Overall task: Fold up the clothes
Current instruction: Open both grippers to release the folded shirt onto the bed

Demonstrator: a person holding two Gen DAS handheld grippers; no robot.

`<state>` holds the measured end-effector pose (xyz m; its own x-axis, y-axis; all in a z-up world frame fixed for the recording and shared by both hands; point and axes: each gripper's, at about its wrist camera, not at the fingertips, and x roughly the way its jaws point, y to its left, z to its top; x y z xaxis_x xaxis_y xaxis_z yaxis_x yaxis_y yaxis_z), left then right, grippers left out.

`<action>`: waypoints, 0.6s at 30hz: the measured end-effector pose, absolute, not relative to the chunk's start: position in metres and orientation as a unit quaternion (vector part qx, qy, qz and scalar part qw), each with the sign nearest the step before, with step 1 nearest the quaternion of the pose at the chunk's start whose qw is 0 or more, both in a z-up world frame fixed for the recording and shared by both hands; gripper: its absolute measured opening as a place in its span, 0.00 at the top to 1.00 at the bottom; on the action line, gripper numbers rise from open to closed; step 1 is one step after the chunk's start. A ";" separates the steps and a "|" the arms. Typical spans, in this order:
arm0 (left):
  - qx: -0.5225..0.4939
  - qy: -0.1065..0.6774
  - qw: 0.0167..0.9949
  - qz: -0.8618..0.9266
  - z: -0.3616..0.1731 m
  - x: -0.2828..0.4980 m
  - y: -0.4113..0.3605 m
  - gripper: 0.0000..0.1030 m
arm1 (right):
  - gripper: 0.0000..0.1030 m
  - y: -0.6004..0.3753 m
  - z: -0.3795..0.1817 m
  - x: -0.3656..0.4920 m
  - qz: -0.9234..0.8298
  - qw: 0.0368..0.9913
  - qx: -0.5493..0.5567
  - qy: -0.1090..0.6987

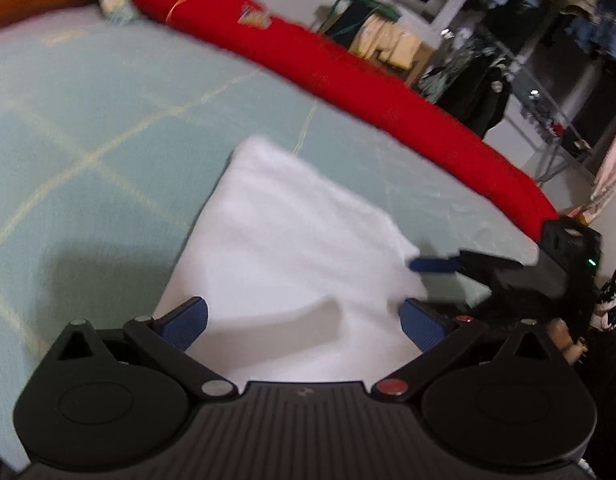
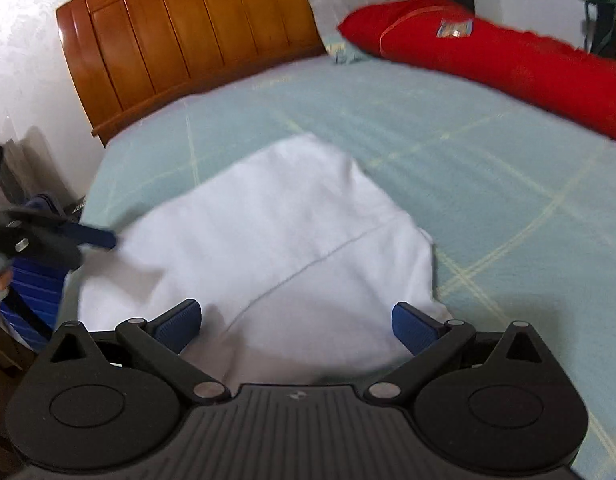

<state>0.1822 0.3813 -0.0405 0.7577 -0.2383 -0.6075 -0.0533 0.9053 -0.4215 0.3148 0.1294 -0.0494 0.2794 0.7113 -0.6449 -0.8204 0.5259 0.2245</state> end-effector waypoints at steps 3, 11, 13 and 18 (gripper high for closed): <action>-0.197 0.329 0.921 -0.060 -0.033 0.206 0.375 0.01 | 0.00 0.116 -0.033 0.290 0.485 0.802 -0.077 0.342; -0.197 0.366 0.910 -0.009 -0.068 0.262 0.379 0.01 | 0.00 0.093 -0.009 0.237 0.496 0.803 -0.097 0.317; -0.193 0.351 0.916 -0.023 -0.053 0.260 0.374 0.01 | 0.00 0.078 -0.004 0.229 0.490 0.808 -0.091 0.315; -0.128 0.334 0.933 -0.038 -0.039 0.285 0.350 0.01 | 0.00 0.052 -0.001 0.220 0.474 0.820 -0.061 0.315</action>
